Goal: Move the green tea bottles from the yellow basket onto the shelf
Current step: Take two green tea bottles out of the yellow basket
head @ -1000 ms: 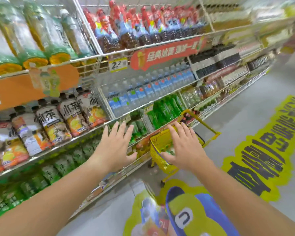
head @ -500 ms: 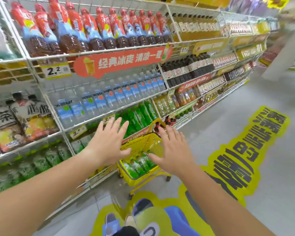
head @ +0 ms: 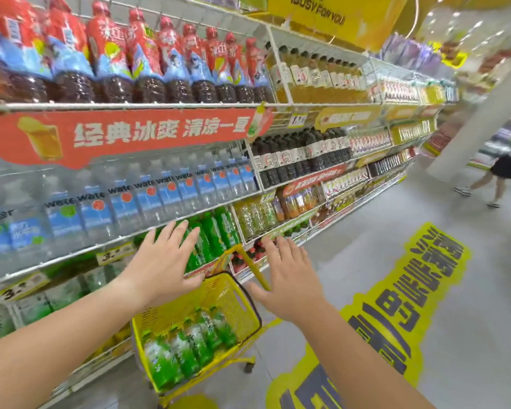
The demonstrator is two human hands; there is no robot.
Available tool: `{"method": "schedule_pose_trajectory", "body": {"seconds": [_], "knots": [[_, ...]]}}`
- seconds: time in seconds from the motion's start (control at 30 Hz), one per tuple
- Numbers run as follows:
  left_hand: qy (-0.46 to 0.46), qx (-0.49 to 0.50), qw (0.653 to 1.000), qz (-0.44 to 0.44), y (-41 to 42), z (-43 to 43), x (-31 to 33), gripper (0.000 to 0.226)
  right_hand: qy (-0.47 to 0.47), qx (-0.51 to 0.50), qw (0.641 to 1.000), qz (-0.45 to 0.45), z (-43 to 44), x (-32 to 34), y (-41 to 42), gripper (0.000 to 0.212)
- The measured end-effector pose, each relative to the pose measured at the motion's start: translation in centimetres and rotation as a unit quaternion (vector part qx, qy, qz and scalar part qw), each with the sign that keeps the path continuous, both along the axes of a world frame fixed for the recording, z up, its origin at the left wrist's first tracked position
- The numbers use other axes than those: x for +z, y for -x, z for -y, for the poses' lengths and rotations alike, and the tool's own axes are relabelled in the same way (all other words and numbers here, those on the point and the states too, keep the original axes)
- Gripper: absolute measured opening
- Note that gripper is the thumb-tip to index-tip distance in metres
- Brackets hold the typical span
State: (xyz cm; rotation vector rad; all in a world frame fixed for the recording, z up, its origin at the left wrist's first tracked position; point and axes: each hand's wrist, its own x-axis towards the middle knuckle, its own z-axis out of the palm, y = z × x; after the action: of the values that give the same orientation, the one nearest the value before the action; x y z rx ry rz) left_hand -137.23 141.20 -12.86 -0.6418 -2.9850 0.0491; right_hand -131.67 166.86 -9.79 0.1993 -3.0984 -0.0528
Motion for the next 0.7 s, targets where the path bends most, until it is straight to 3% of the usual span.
{"method": "schedule_pose_trajectory", "body": {"seconds": [0.2, 0.37, 0.7], "knots": [[0.024, 0.018, 0.999, 0.032, 5.3, -1.8, 0.6, 0.106, 0.002, 0.040, 0.999, 0.015, -1.5, -0.8, 7.9, 0.097], [0.042, 0.056, 0.997, 0.040, 7.3, -2.8, -0.1, 0.096, -0.007, 0.084, 0.996, 0.019, -2.7, -1.8, 13.6, 0.096], [0.020, 0.214, 0.968, 0.128, 6.2, -6.1, -6.6, 0.093, -0.027, 0.227, 0.969, 0.094, -2.9, -8.2, 21.0, 0.098]]}}
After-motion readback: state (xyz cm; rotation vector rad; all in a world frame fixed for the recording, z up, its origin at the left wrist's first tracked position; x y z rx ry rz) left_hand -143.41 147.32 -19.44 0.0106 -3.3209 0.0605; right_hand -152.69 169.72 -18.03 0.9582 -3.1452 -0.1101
